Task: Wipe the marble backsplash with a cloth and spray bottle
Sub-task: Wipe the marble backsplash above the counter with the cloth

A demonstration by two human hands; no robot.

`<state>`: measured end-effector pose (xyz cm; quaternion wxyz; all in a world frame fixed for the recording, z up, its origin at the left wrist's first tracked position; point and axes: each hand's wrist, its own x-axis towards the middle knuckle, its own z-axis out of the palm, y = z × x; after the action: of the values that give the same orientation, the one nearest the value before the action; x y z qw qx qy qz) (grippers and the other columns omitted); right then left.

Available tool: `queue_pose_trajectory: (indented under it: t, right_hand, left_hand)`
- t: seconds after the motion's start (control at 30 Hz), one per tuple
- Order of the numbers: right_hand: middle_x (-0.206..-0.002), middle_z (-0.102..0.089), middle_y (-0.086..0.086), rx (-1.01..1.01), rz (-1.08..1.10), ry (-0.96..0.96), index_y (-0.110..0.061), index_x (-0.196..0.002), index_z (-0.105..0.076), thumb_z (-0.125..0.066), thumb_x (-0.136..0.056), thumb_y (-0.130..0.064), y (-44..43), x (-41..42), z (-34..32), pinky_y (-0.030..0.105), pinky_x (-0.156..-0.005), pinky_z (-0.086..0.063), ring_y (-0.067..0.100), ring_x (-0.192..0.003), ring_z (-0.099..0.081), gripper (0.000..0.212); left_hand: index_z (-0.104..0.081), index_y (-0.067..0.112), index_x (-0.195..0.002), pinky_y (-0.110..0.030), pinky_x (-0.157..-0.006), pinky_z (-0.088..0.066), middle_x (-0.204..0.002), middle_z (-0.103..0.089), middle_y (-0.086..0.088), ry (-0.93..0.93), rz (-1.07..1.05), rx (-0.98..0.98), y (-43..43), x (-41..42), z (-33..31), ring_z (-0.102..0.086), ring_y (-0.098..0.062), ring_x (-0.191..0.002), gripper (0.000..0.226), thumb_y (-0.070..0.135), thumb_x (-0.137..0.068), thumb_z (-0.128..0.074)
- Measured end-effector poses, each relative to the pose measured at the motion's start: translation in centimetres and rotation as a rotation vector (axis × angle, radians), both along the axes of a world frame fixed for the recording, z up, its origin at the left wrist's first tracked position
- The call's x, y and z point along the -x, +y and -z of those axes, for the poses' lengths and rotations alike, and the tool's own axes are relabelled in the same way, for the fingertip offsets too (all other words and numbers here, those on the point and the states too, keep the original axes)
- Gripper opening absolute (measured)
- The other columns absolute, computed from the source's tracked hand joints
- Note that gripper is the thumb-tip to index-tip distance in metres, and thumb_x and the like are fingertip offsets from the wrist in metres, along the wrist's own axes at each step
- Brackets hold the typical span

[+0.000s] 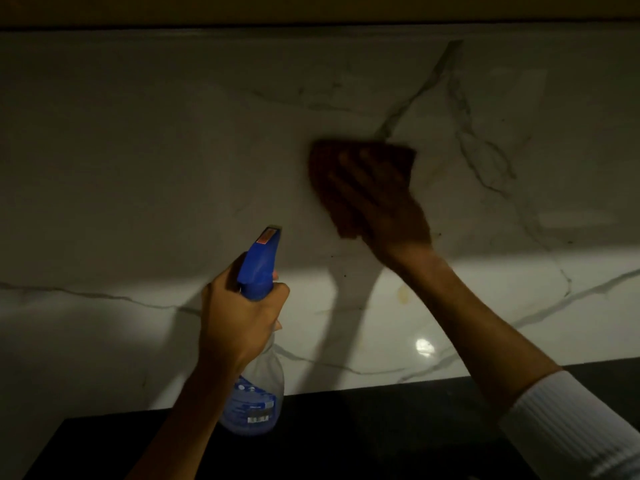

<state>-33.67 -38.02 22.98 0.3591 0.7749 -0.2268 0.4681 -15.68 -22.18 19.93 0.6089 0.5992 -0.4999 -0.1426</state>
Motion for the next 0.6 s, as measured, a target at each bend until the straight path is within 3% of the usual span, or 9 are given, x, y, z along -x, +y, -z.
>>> queue_pose_trajectory:
  t: [0.1, 0.2, 0.27, 0.33, 0.4, 0.47, 0.53, 0.6]
  right_hand:
    - [-0.146, -0.043, 0.016, -0.089, -0.025, -0.357, -0.008, -0.138, -0.049, -0.05, -0.098, -0.011, -0.7, 1.4, -2.5, 0.047, -0.112, -0.033, 0.034, -0.138, -0.031, 0.04]
    - [-0.147, -0.04, 0.021, -0.155, -0.057, -0.642, -0.005, -0.139, -0.045, -0.054, -0.086, 0.004, -0.7, 0.5, -2.7, 0.055, -0.11, -0.033, 0.039, -0.139, -0.028, 0.055]
    - [-0.149, -0.037, 0.021, -0.178, -0.017, -0.598, -0.005, -0.141, -0.043, -0.059, -0.08, 0.007, 0.0, -1.5, -1.3, 0.061, -0.108, -0.03, 0.04, -0.14, -0.024, 0.064]
    - [-0.149, -0.037, 0.02, -0.167, -0.013, -0.382, -0.005, -0.141, -0.043, -0.063, -0.078, 0.004, 0.6, -2.7, 1.1, 0.062, -0.11, -0.026, 0.041, -0.141, -0.025, 0.067]
    - [-0.148, -0.039, 0.017, -0.129, -0.03, -0.175, -0.006, -0.14, -0.045, -0.063, -0.081, 0.002, 1.0, -2.3, 2.5, 0.058, -0.112, -0.026, 0.038, -0.141, -0.027, 0.063]
    - [-0.146, -0.042, 0.016, -0.083, -0.036, -0.064, -0.006, -0.138, -0.048, -0.053, -0.094, -0.004, 0.7, -0.8, 2.0, 0.054, -0.114, -0.027, 0.036, -0.14, -0.031, 0.045]
    - [-0.145, -0.044, 0.016, -0.047, -0.01, -0.066, -0.007, -0.138, -0.05, -0.041, -0.101, -0.01, 0.0, 0.9, 0.3, 0.051, -0.114, -0.028, 0.035, -0.139, -0.032, 0.037]
    - [-0.145, -0.044, 0.016, -0.042, 0.023, -0.193, -0.008, -0.138, -0.05, -0.05, -0.098, -0.009, -1.0, 3.0, -1.9, 0.047, -0.112, -0.032, 0.035, -0.138, -0.033, 0.04]
  left_hand:
    - [-0.06, 0.004, -0.079, -0.018, -0.042, -0.05, -0.065, -0.062, -0.021, -0.033, 0.002, 0.014, -0.3, 0.2, -0.8, -0.062, -0.029, -0.048, 0.009, 0.002, -0.075, -0.067]
    - [-0.059, 0.011, -0.077, -0.026, -0.045, -0.055, -0.063, -0.063, -0.016, -0.044, 0.03, 0.029, -0.5, 0.6, -1.4, -0.063, -0.025, -0.046, 0.013, 0.001, -0.075, -0.067]
    - [-0.059, 0.019, -0.076, -0.026, -0.044, -0.055, -0.056, -0.061, -0.005, -0.03, 0.047, 0.045, -0.6, 0.9, -1.6, -0.061, -0.022, -0.044, 0.022, -0.002, -0.075, -0.066]
    - [-0.059, 0.021, -0.076, -0.02, -0.042, -0.051, -0.053, -0.06, 0.0, -0.029, 0.066, 0.068, -0.8, 1.2, -1.7, -0.06, -0.025, -0.045, 0.025, -0.003, -0.074, -0.064]
    - [-0.06, 0.014, -0.076, -0.018, -0.042, -0.051, -0.056, -0.059, -0.005, -0.048, 0.082, 0.072, -1.0, 1.5, -1.8, -0.06, -0.028, -0.049, 0.018, -0.003, -0.074, -0.064]
    - [-0.059, 0.006, -0.076, -0.024, -0.045, -0.054, -0.06, -0.06, -0.014, -0.073, 0.098, 0.056, -1.2, 1.8, -1.7, -0.061, -0.028, -0.049, 0.01, -0.002, -0.075, -0.065]
    - [-0.059, 0.004, -0.076, -0.029, -0.047, -0.055, -0.063, -0.061, -0.019, -0.087, 0.105, 0.039, -1.5, 2.2, -1.6, -0.063, -0.029, -0.049, 0.008, 0.0, -0.075, -0.065]
    - [-0.059, 0.005, -0.076, -0.025, -0.045, -0.053, -0.064, -0.061, -0.02, -0.076, 0.108, 0.035, -1.8, 2.6, -1.6, -0.064, -0.034, -0.052, 0.007, 0.001, -0.075, -0.065]
